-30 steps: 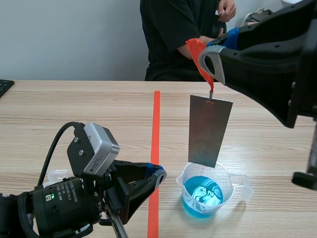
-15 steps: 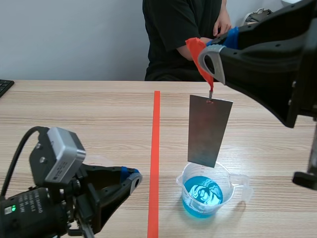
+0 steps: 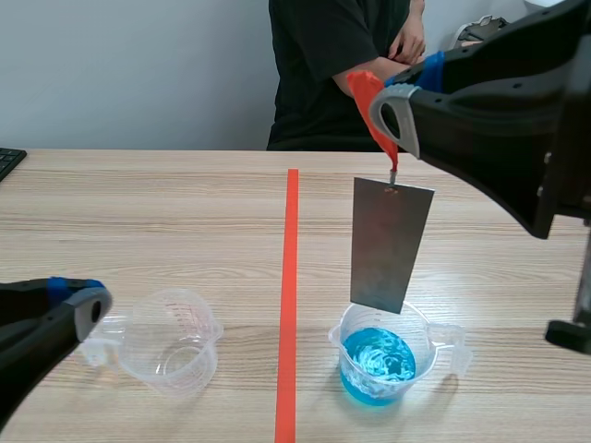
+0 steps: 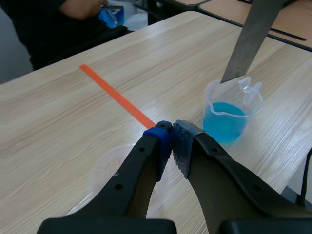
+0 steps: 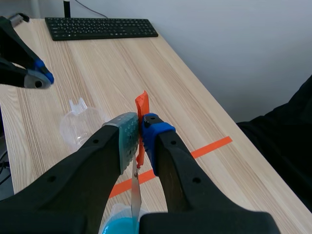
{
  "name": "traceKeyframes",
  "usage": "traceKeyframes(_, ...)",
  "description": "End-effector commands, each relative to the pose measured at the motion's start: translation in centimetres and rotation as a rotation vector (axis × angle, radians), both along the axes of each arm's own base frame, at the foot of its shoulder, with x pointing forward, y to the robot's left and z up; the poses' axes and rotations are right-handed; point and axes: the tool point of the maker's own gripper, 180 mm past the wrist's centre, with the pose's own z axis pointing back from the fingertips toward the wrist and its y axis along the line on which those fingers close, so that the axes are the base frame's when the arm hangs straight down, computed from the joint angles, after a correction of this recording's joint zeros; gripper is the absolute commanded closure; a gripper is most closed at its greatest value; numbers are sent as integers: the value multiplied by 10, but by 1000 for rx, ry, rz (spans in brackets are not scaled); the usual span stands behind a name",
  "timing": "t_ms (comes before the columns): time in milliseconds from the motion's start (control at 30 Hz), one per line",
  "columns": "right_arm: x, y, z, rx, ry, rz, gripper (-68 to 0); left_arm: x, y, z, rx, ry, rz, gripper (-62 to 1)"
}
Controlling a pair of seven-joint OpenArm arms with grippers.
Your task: Do the redox reaction experiment.
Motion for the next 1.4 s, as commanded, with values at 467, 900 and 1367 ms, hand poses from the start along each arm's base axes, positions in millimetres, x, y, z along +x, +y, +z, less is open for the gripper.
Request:
traceKeyframes(467,0,0,4,-1,-16,3,-15,3,15,25,7,-64,40,-42)
traceKeyframes(900,9,-8,-13,4,30,-24,-15,3,15,25,7,-64,40,-42)
traceKeyframes(1367,18,-16,-57,5,125,-47,-15,3,15,25,7,-64,40,-42)
